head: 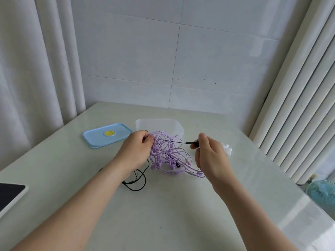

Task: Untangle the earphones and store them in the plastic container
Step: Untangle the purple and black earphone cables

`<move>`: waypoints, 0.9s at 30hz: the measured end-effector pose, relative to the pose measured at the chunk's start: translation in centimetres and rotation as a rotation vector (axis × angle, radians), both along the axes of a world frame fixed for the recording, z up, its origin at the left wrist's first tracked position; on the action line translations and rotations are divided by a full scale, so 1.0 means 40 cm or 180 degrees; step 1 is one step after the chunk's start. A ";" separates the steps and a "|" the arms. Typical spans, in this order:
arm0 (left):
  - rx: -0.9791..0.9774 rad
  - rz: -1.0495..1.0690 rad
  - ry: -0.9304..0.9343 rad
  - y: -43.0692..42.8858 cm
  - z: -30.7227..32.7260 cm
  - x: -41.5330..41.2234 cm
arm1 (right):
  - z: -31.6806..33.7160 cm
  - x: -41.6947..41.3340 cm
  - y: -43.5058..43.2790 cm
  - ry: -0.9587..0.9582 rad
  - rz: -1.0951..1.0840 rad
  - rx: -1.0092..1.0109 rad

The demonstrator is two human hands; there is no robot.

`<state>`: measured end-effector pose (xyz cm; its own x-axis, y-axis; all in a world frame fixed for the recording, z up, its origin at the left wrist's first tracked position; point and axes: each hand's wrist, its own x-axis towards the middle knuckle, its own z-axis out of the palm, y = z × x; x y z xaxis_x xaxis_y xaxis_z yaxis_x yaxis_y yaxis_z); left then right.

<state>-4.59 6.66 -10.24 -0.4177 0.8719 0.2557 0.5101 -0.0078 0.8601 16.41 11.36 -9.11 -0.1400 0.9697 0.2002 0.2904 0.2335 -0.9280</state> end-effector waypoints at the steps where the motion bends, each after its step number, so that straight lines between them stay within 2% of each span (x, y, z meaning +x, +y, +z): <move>1: 0.0009 0.0042 -0.0017 0.001 -0.001 -0.001 | -0.003 -0.002 0.005 -0.0105 -0.0142 0.0147; 5: 0.0042 0.0024 -0.0084 -0.003 0.000 -0.005 | -0.009 0.008 0.012 -0.0803 -0.0687 0.0543; 9: 0.0095 -0.0201 -0.0070 -0.013 0.015 0.004 | -0.016 0.012 -0.007 -0.1832 -0.0861 0.0584; 12: 0.0135 -0.0343 -0.0133 -0.016 0.018 0.009 | -0.024 0.009 -0.011 -0.2281 -0.0825 0.0996; 13: 0.0171 -0.0348 -0.0174 -0.017 0.019 0.010 | -0.024 0.007 -0.011 -0.2128 -0.0752 0.1178; 16: 0.0277 -0.0309 -0.0188 -0.021 0.029 0.015 | -0.006 -0.011 -0.033 -0.1022 -0.0437 0.1716; 18: 0.0381 -0.0268 -0.0166 -0.023 0.035 0.018 | 0.005 -0.025 -0.054 -0.0632 -0.0303 0.2157; 21: 0.0345 -0.0272 -0.0186 -0.030 0.044 0.020 | 0.001 -0.037 -0.069 -0.0618 0.0069 0.2485; 24: 0.0234 -0.0635 -0.0302 -0.042 0.060 0.034 | -0.010 -0.040 -0.069 -0.0777 0.0372 0.2343; 27: 0.0021 -0.0843 -0.0393 -0.052 0.069 0.036 | -0.010 -0.038 -0.064 -0.0813 0.0323 0.2064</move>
